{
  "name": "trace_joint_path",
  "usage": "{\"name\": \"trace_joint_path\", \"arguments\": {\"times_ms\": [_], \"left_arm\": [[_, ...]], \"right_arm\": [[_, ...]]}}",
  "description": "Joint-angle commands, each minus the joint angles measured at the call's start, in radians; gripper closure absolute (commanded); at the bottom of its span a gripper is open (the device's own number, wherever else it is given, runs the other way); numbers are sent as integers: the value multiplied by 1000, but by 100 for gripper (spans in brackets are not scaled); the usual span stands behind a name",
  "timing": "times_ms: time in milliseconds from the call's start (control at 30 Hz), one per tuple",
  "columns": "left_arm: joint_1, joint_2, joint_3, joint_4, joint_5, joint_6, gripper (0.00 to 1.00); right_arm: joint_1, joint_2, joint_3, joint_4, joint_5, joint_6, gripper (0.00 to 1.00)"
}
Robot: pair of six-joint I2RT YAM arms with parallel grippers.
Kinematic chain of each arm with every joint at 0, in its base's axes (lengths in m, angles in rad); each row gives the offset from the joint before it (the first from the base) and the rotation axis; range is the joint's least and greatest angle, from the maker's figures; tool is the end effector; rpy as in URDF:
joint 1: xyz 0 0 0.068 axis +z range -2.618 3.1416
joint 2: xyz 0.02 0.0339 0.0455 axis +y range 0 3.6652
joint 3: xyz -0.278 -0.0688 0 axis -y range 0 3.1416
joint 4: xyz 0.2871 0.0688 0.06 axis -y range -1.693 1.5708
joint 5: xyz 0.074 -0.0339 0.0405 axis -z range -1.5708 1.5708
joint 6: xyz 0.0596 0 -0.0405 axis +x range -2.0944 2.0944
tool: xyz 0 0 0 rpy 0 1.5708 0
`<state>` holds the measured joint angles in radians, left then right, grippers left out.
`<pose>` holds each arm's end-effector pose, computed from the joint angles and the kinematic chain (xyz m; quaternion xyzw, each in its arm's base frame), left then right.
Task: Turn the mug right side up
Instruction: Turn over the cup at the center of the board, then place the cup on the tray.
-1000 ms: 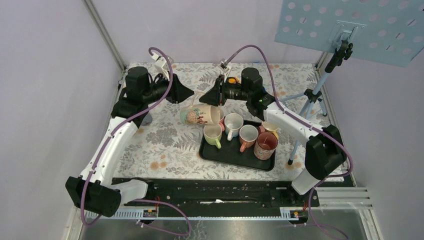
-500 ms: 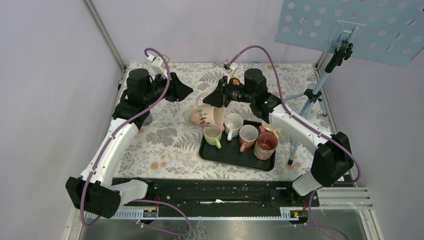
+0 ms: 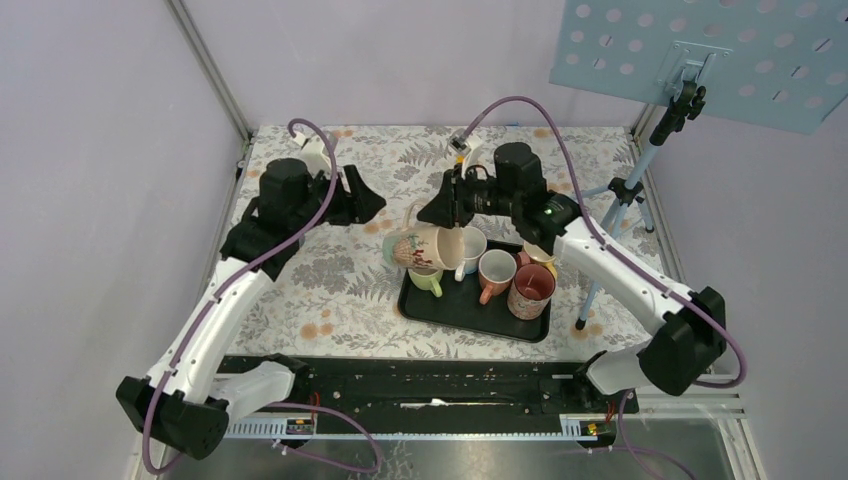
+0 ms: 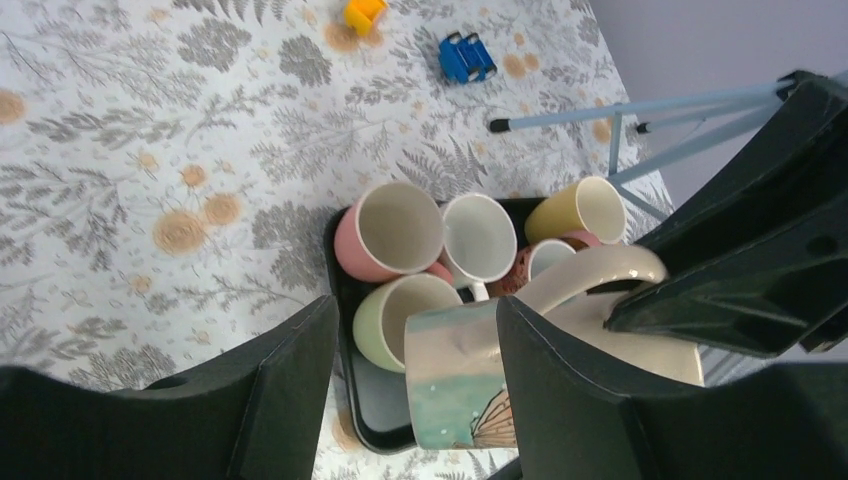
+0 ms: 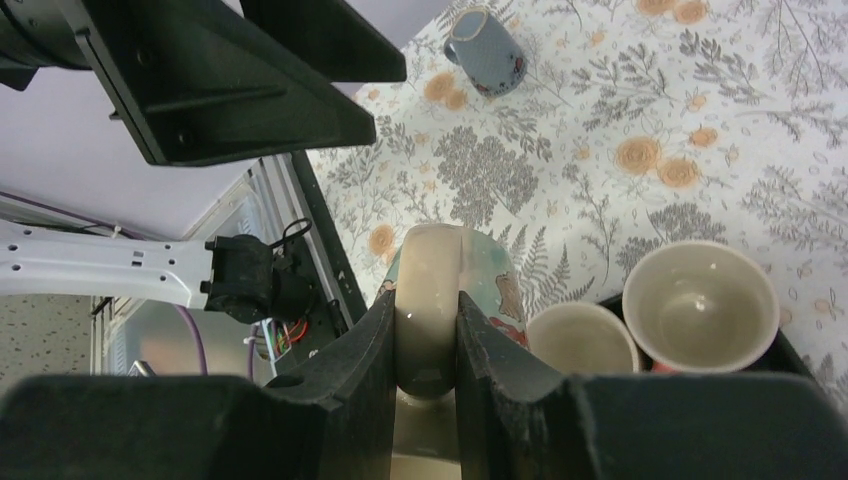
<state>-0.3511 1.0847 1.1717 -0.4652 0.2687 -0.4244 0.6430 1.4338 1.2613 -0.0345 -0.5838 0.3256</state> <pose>0.2698 -0.1157 0.3955 0.0451 0.8222 -0.3130 0.4733 0.2974 0.2639 0.3733 -0.2966 0.7055 0.4788 0.4302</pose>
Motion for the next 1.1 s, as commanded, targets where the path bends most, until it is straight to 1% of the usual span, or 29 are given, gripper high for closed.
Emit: {"name": "trace_joint_path", "arguments": {"times_ms": [0,167,367,533,633,733,933,1067], "left_arm": [[-51,-73,-48,-17,-58,-40,37],[-76,-94,-83,-7,-53,-50,37],[-98,-96,-86,2,-30,-52,37],[-148,-122,-145,24,-2,-91,38],[-198,-154,-197,50,-15,-135,38],[-253,-188,-266,114,-37,-189,39],[-419,-221,-395,269,-152,-282,41],[-512,-210,-470,369,-224,-324,42]], "right_arm": [[18,-120,90,-65,15,-1,100],[25,-188,68,-179,35,-12,100],[45,-280,-2,-243,98,-21,100],[57,-339,-73,-286,130,-31,100],[64,-375,-117,-316,155,-37,100],[72,-396,-142,-343,172,-42,100],[88,-414,-182,-378,230,-62,100],[97,-413,-213,-378,253,-75,100]]}}
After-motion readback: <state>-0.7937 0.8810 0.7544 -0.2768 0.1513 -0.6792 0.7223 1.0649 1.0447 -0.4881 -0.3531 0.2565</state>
